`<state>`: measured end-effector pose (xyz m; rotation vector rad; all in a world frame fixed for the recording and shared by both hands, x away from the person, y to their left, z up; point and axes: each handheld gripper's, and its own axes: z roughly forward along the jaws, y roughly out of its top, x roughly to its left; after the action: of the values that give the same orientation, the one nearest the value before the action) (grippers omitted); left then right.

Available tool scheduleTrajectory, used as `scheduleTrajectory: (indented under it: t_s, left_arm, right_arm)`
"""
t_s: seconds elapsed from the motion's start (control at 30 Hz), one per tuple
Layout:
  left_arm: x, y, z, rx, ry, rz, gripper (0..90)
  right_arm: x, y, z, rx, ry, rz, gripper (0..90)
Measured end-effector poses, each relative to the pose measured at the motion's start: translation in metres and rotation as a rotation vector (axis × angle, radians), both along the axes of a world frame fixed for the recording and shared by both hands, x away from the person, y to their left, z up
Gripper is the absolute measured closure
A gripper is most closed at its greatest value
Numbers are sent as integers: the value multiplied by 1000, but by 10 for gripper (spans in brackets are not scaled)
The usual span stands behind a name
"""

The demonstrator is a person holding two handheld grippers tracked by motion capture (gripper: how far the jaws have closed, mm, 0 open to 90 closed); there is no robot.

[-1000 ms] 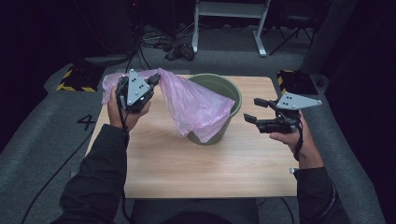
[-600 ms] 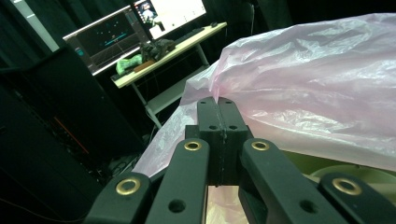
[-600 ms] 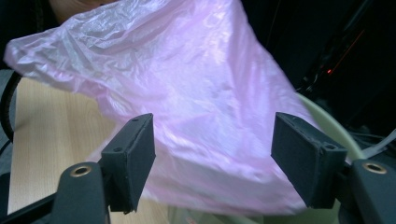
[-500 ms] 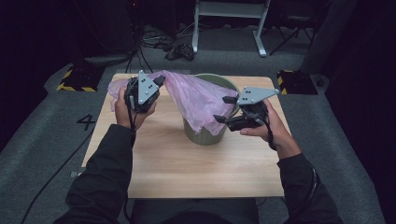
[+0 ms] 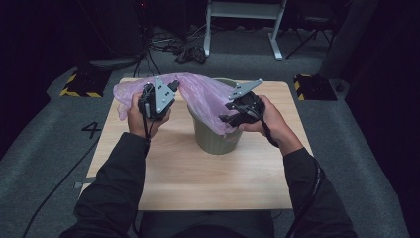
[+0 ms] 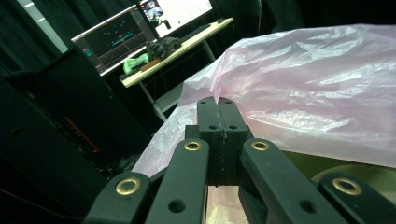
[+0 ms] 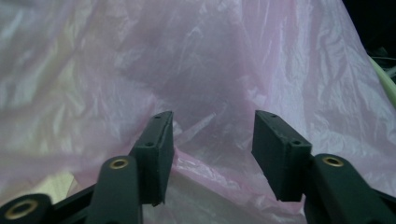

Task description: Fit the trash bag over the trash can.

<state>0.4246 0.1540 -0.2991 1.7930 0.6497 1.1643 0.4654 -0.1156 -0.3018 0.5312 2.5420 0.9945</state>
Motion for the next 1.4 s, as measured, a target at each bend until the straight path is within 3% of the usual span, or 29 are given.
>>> scheduleTrajectory:
  t_s: [0.2,0.4,0.7,0.87,0.93,0.97,1.23,1.33,1.4]
  left_arm:
    - [-7,-5,-2,-6,4,-53,900]
    - [-15,-14,-6,-8,17,-129,900]
    - [-21,-31,-15,29,49,-234,900]
    - [-20,-32,-18,48,45,-219,900]
    - [-17,-25,-17,7,58,-218,900]
    - [-16,-23,-17,6,60,-209,900]
    - [-14,-26,-22,15,75,-215,900]
    - [-15,-28,-23,16,78,-220,900]
    - [-14,-30,-23,16,76,-224,900]
  right_arm:
    - [10,8,-3,-41,9,-23,516]
    - [14,6,-6,-23,22,-48,493]
    - [11,-2,-8,40,39,-3,386]
    - [7,-14,-4,80,17,0,345]
    - [6,-20,0,102,17,-4,343]
    - [4,-24,3,131,16,-5,343]
    - [-28,-33,28,255,-29,83,336]
    - [-39,-32,31,286,-35,127,330]
    - [-43,-27,29,274,-26,152,329]
